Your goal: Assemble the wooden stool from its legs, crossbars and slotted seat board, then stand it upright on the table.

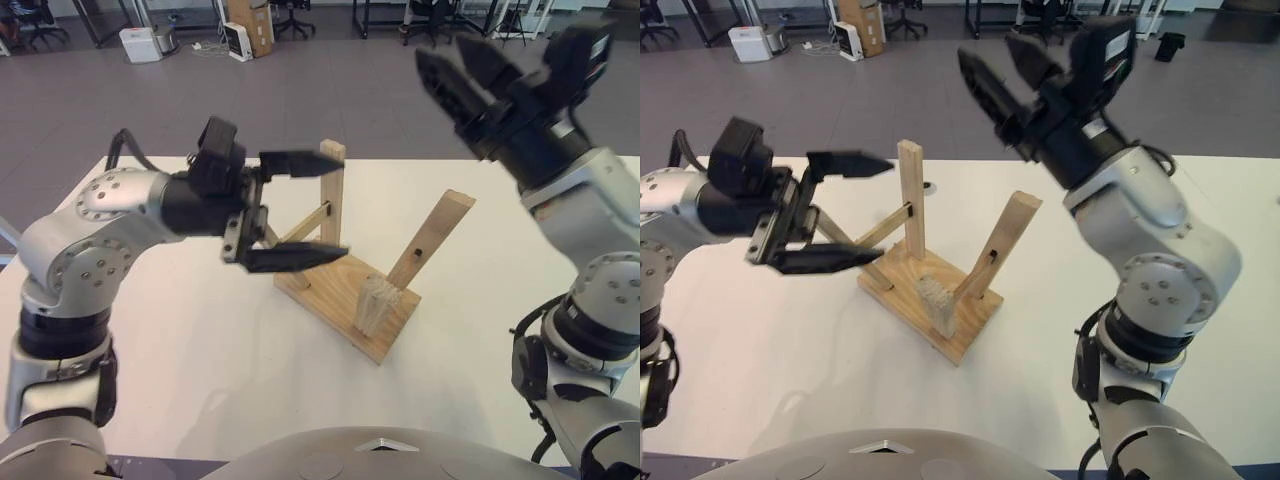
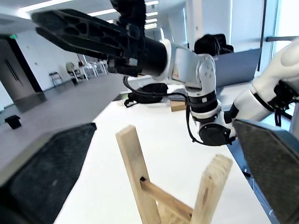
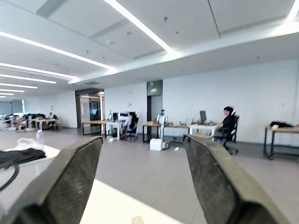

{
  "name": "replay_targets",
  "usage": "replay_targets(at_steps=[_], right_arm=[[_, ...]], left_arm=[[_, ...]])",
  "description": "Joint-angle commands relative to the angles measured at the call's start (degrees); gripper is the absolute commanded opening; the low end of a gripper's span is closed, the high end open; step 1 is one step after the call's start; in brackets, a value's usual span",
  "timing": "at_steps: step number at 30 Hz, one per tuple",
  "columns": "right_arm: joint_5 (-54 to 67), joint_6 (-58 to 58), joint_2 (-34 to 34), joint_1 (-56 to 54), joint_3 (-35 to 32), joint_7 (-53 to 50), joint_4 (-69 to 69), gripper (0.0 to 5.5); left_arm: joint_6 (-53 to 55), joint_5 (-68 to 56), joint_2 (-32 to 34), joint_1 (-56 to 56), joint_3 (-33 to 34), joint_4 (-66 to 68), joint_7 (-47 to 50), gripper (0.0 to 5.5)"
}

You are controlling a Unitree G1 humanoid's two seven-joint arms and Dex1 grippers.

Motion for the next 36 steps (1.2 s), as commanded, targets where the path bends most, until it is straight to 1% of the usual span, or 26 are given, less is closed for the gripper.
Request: replay_targets(at_steps=[1, 3, 5, 6, 7, 9, 13, 17, 18, 19, 20, 21, 22, 23, 25, 26, 27, 28, 30, 31, 32, 34, 35, 36], right_arm=[[-2.65, -0.37, -3.6, 2.79, -0.8, 0.91, 3.8, 3.24], [-6.21, -2.37, -2.24, 10.75, 1.42, 2.4, 6.34, 3.24], [-11.75, -5.04, -1.7, 19.8, 6.56, 4.88, 8.38, 3.24], [-14.17, -5.7, -1.98, 22.94, 9.4, 5.44, 7.68, 3.24], [-14.71, -5.97, -0.95, 24.07, 11.08, 5.53, 6.66, 3.24], [-15.56, -7.02, 0.2, 24.29, 12.64, 5.76, 5.94, 3.24], [-16.97, -8.28, -0.14, 23.8, 13.06, 7.04, 6.58, 3.24], [-16.96, -8.24, -0.99, 21.5, 11.57, 7.88, 6.55, 3.24], [-17.27, -8.84, -1.56, 19.51, 11.09, 8.04, 6.03, 3.24], [-16.39, -8.91, -1.98, 16.6, 10.0, 7.96, 4.98, 3.24], [-15.61, -8.7, -2.68, 13.33, 8.88, 7.81, 3.92, 3.24], [-14.9, -8.29, -3.33, 10.98, 7.91, 7.74, 2.88, 3.24], [-14.45, -8.09, -3.89, 9.37, 7.21, 7.86, 2.13, 3.24], [-14.42, -8.69, -4.32, 8.39, 6.77, 8.31, 1.65, 3.24], [-14.07, -9.57, -4.56, 7.55, 5.99, 9.14, 1.28, 3.24], [-13.86, -9.61, -4.71, 7.61, 5.75, 9.5, 1.14, 3.24], [-13.75, -9.49, -5.28, 8.62, 5.36, 10.33, 1.09, 3.24], [-14.8, -9.66, -6.37, 10.51, 4.13, 10.73, 1.71, 3.24], [-18.27, -11.99, -7.9, 13.07, -1.2, 9.6, 5.8, 3.24], [-19.14, -13.12, -7.74, 12.9, -5.44, 7.31, 9.41, 3.24], [-20.59, -13.99, -8.22, 13.18, -8.15, 5.98, 12.49, 3.24], [-28.48, -17.13, -12.85, 19.47, -5.82, 8.75, 18.5, 3.24], [-32.18, -18.49, -14.71, 24.82, -2.13, 11.77, 20.47, 3.24], [-35.45, -19.43, -16.53, 30.37, 2.47, 14.64, 21.5, 3.24]], left_arm=[[-1.98, 4.13, -6.43, 0.03, -4.27, -0.02, 3.98, 5.38], [-2.32, 8.47, -8.11, 3.96, -9.49, -1.8, 5.05, 5.38], [-2.58, 14.25, -7.76, 9.56, -15.73, -4.09, 5.85, 5.38], [-2.92, 14.92, -8.28, 13.38, -17.85, -4.15, 5.17, 5.38], [-4.21, 17.07, -8.05, 17.35, -20.25, -2.94, 3.98, 5.38], [-7.85, 21.98, -7.67, 21.72, -23.51, 1.51, 3.13, 5.38], [-11.21, 26.81, -8.51, 22.17, -23.23, 5.94, 1.71, 5.38], [-10.93, 26.31, -9.25, 20.92, -22.05, 4.51, 0.5, 5.38], [-9.98, 24.51, -7.7, 20.56, -20.9, 1.97, -1.34, 5.38], [-7.85, 21.35, -4.17, 20.81, -18.66, -1.6, -3.94, 5.38], [-5.22, 16.03, 0.61, 20.98, -14.06, -4.65, -7.54, 5.38], [-2.78, 10.62, 4.04, 20.37, -9.4, -6.16, -9.99, 5.38], [-0.74, 3.48, 5.65, 17.86, -4.15, -5.69, -10.89, 5.38], [0.32, -5.12, 5.39, 14.08, 0.4, -3.98, -9.83, 5.38], [-1.21, -22.1, 2.02, 5.7, 6.76, -0.99, -2.71, 5.38], [-2.87, -28.3, 0.39, 2.74, 8.8, 0.14, 1.26, 5.38], [-4.65, -30.34, -1.19, 0.56, 11.01, 2.33, 4.28, 5.38], [-6.96, -26.96, -1.97, -0.56, 13.05, 5.77, 5.73, 5.38], [-13.77, -14.77, -2.22, -1.84, 15.48, 14.07, 7.33, 5.38], [-17.98, -6.93, -1.23, -2.48, 15.36, 19.96, 8.07, 5.38], [-20.95, -1.16, -0.2, -3.03, 14.98, 25.66, 8.32, 5.38], [-27.57, 13.54, 3.56, -2.32, 11.31, 37.94, 7.62, 5.38], [-32.07, 21.28, 5.02, -1.22, 7.78, 45.04, 5.69, 5.38], [-34.86, 25.79, 4.61, -0.56, 5.33, 52.1, 3.72, 5.38]])
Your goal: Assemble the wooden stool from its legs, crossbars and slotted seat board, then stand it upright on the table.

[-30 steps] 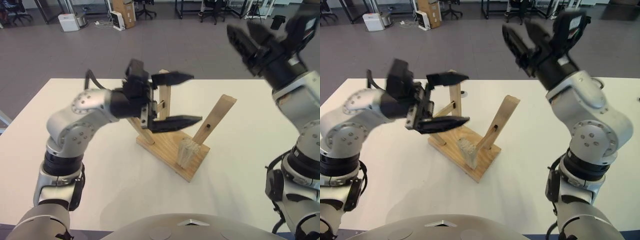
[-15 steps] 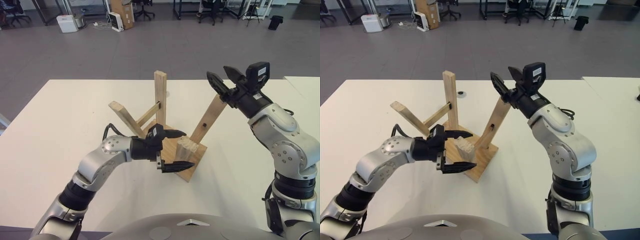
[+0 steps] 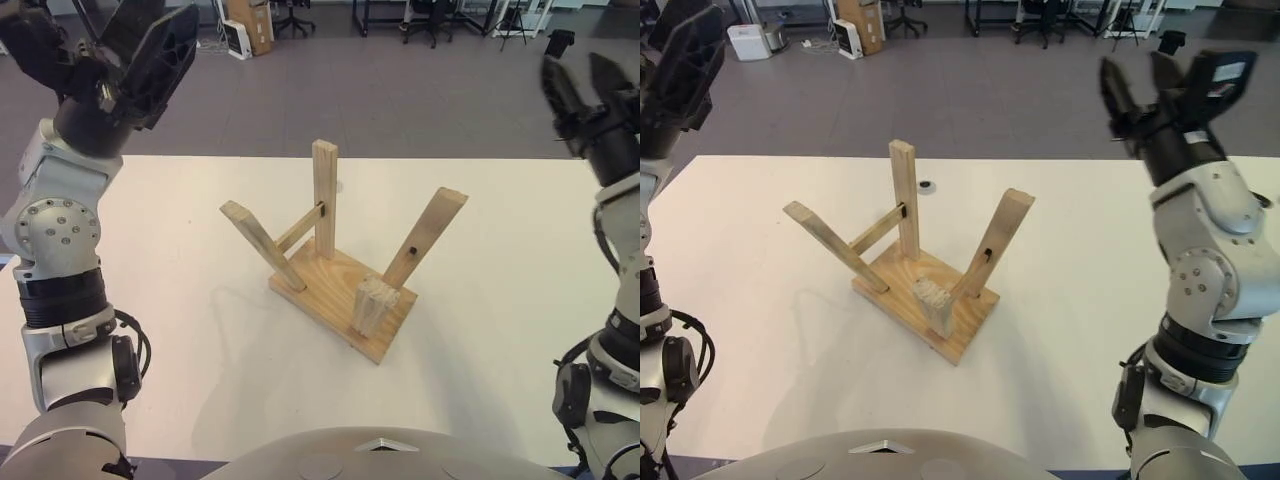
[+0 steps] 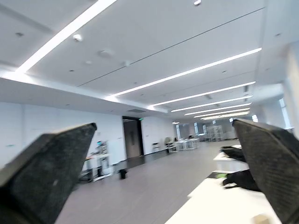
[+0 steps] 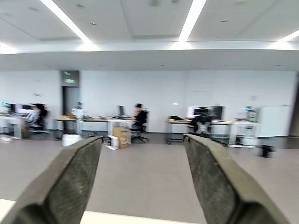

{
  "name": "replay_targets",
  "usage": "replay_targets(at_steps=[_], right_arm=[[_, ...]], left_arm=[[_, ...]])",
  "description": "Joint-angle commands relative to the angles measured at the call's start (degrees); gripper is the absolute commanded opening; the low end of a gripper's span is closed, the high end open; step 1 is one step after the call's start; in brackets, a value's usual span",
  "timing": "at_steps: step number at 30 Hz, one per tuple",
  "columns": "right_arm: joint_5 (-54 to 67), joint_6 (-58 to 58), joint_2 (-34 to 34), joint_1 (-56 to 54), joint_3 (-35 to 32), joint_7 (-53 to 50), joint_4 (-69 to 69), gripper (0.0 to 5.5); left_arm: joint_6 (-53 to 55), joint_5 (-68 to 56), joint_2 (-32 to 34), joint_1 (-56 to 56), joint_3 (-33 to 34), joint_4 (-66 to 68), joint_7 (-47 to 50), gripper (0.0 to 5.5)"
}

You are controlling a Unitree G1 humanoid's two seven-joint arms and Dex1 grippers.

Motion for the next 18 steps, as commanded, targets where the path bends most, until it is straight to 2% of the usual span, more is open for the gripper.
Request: replay_targets(at_steps=[1, 3, 4, 9, 14, 18], right_arm=[[-14.5, -5.18, -7.31, 19.56, 13.37, 9.21, 8.92, 3.24], [-16.72, -4.76, -8.04, 24.51, 20.06, 13.34, 8.61, 3.24], [-19.58, -4.89, -11.09, 26.35, 24.07, 15.88, 6.41, 3.24], [-18.23, 2.2, -16.22, 28.46, 29.73, 25.85, -1.45, 3.24], [-19.37, 5.45, -17.92, 32.14, 36.41, 30.75, -4.85, 3.24], [-21.35, 2.98, -11.38, 29.93, 43.2, 30.45, -1.51, 3.24]], left_arm=[[-15.87, 27.99, 3.57, 1.6, -11.66, 29.59, -4.99, 5.38], [-23.69, 37.16, 1.99, 0.77, -16.77, 39.35, -6.65, 5.38], [-26.23, 40.75, 0.77, -0.89, -19.03, 44.15, -7.37, 5.38], [-34.84, 53.8, -5.22, -4.9, -26.61, 61.48, -10.26, 5.38], [-43.79, 65.82, -9.51, -5.15, -33.19, 68.5, -5.81, 5.38], [-46.08, 66.78, -11.82, -4.98, -32.76, 70.39, -5.83, 5.38]])
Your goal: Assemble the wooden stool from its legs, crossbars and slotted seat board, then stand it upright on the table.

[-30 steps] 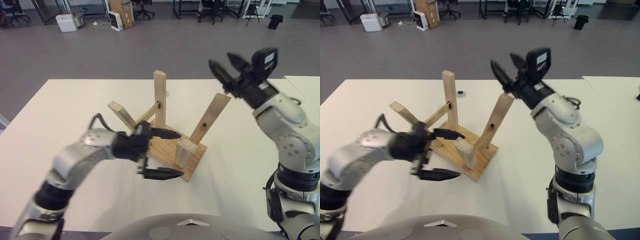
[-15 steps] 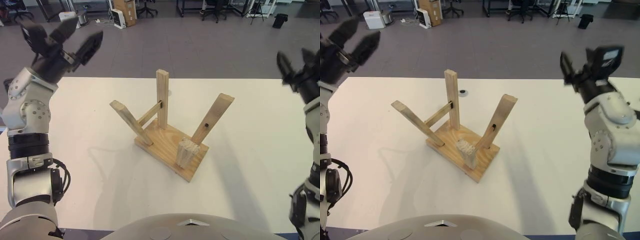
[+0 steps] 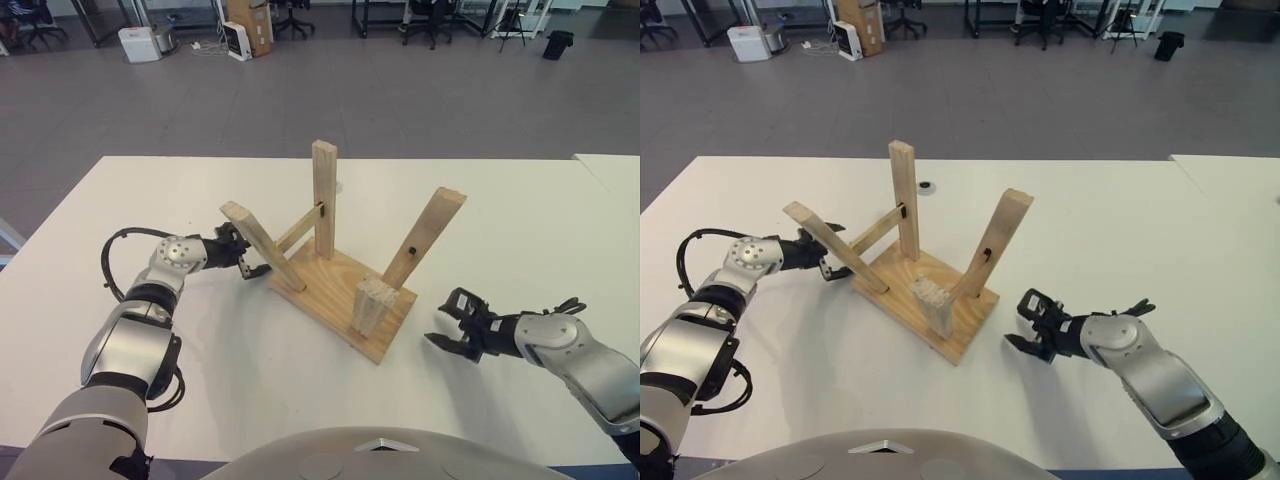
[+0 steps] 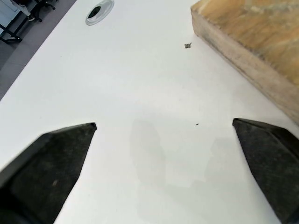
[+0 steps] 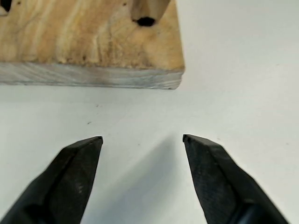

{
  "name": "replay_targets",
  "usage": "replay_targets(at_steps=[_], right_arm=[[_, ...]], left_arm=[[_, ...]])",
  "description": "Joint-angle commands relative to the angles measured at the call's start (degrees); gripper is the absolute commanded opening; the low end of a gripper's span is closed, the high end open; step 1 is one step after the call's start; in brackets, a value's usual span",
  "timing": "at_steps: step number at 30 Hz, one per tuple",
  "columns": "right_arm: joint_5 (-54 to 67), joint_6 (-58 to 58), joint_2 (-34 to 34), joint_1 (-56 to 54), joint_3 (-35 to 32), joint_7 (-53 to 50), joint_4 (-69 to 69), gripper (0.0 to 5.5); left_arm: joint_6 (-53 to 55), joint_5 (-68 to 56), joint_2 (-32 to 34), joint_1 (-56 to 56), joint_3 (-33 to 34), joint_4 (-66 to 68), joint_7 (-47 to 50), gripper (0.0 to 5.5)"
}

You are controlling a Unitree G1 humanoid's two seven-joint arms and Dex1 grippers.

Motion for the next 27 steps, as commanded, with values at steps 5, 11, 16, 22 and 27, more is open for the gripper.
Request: replay_targets(at_steps=[5, 11, 16, 22, 27], right_arm=[[-6.83, -9.71, 15.95, -6.83, 6.5, -6.67, 13.13, 3.24], [-6.87, -13.7, 21.43, -7.55, -1.59, -11.95, 17.61, 3.24], [-5.63, -12.97, 23.54, -4.65, -5.35, -12.2, 15.54, 3.24], [-2.03, -11.12, 25.97, -3.08, -12.52, -13.75, 13.47, 3.24], [-2.38, -11.22, 25.74, -3.0, -13.83, -14.34, 12.98, 3.24]], left_arm=[[-2.45, -2.67, -3.32, 3.83, 4.17, -1.11, -6.08, 5.38], [-0.14, -12.23, -3.28, 11.6, 9.9, -15.34, -15.7, 5.38], [6.48, -15.74, -4.91, 13.2, 15.38, -17.22, -11.45, 5.38], [15.04, -18.55, -3.76, 16.56, 18.19, -22.52, -11.93, 5.38], [22.73, -17.09, -1.59, 20.73, 18.64, -23.71, -7.61, 5.38]])
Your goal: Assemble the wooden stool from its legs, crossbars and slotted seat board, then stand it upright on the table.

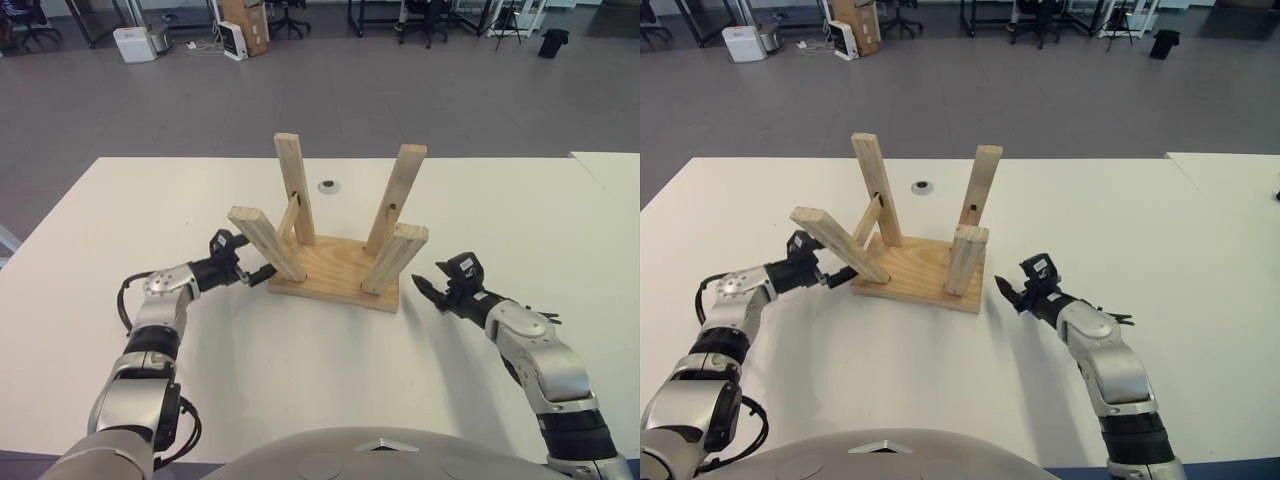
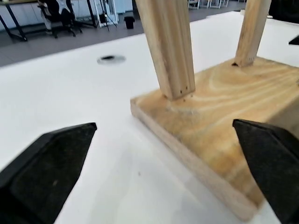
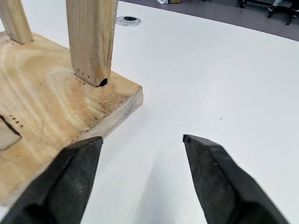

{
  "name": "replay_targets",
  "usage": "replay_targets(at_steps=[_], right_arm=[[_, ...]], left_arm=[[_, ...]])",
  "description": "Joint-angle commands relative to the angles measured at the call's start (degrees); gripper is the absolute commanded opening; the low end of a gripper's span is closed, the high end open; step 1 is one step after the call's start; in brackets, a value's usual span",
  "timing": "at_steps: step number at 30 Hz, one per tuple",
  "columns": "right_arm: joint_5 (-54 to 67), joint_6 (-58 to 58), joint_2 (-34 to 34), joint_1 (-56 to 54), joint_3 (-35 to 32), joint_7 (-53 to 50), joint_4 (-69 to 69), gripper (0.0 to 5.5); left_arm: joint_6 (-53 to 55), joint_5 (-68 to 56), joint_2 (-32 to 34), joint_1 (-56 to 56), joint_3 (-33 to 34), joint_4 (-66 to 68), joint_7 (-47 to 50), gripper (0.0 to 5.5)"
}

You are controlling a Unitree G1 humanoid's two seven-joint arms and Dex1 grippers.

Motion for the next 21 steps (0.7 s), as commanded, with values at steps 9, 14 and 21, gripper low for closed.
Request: replay_targets(at_steps=[9, 14, 21], right_arm=[[-2.16, 0.04, 2.06, 4.97, 3.58, -0.78, -2.76, 3.24], [-3.02, -0.64, 2.13, 6.85, 5.22, -0.83, -3.66, 3.24], [-4.13, -0.35, 1.66, 6.0, 10.47, 2.47, -6.34, 3.24]], left_arm=[[3.7, 5.37, 2.43, -3.15, -1.21, 3.29, 3.88, 5.38], [4.45, 5.32, 2.16, -1.1, -2.42, 0.7, -0.2, 5.38], [12.61, 1.9, -0.04, 4.13, -4.3, -14.5, -2.11, 5.38]])
